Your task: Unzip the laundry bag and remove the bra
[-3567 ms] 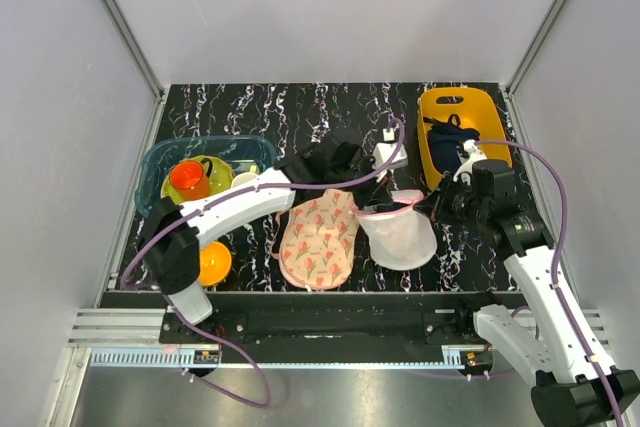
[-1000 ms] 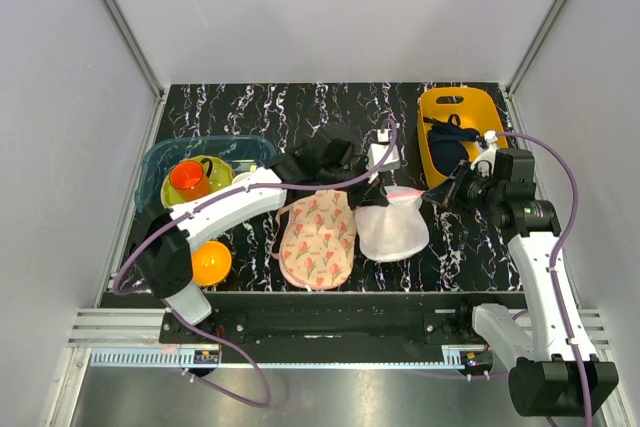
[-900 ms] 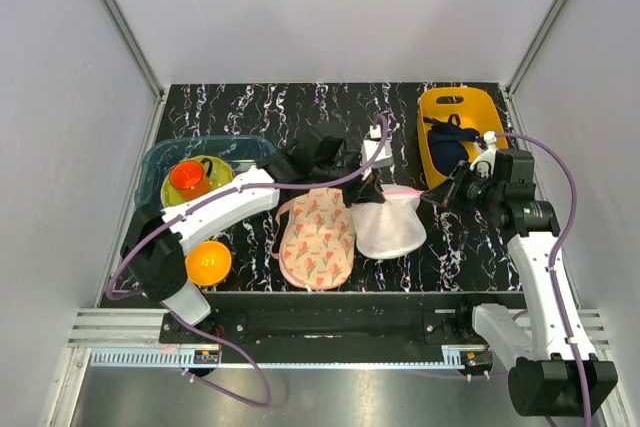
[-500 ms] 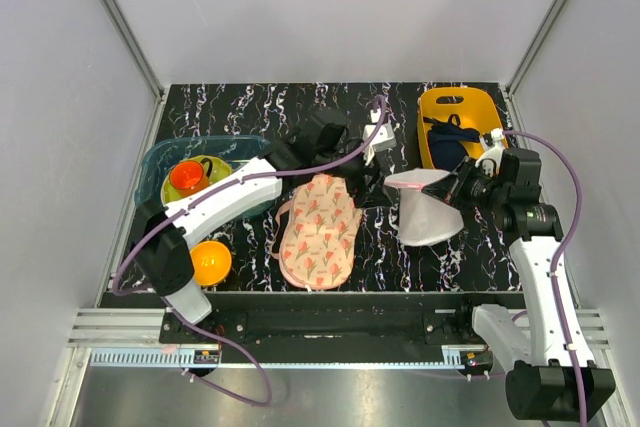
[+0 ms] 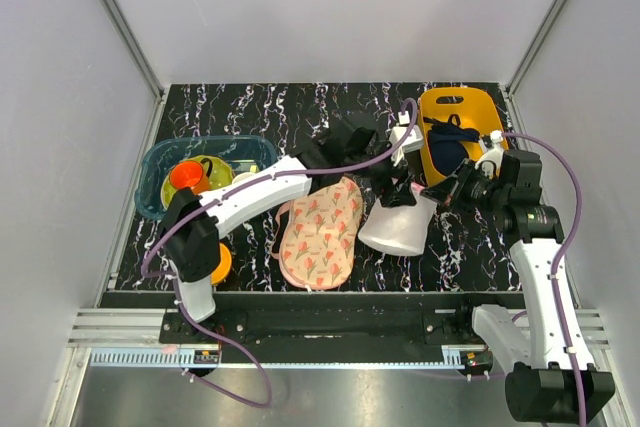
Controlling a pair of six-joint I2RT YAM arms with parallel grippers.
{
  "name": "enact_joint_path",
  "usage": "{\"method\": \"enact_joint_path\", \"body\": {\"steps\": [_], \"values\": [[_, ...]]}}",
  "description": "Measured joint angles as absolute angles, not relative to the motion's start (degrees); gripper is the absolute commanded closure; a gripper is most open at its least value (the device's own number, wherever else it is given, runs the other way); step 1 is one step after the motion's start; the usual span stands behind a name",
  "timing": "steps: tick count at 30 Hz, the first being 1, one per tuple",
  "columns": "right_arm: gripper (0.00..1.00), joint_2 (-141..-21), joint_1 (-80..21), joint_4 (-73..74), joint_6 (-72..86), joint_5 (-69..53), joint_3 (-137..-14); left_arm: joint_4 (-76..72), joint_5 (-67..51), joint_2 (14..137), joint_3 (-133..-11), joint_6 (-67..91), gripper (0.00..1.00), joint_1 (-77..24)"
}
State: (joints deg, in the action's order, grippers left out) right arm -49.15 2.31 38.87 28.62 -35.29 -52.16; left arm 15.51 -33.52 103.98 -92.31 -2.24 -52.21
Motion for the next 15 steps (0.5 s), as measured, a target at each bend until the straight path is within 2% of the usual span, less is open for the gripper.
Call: {"method": "enact_joint_path", "body": {"steps": [5, 13, 15], "values": [[1.0, -48.9, 2.3, 38.9, 28.8, -35.9, -52.2, 14.8, -33.1, 106.0, -93.8, -1.6, 0.3, -52.2], [1.0, -48.8, 2.6, 38.7, 29.0, -36.1, -52.2, 14.4, -33.4, 108.6, -96.7, -1.1, 0.31, -52.2], [1.0, -48.7, 2.6, 38.7, 29.0, -36.1, -52.1, 14.4, -33.4, 108.6, -96.7, -1.2, 0.35, -52.2]]}}
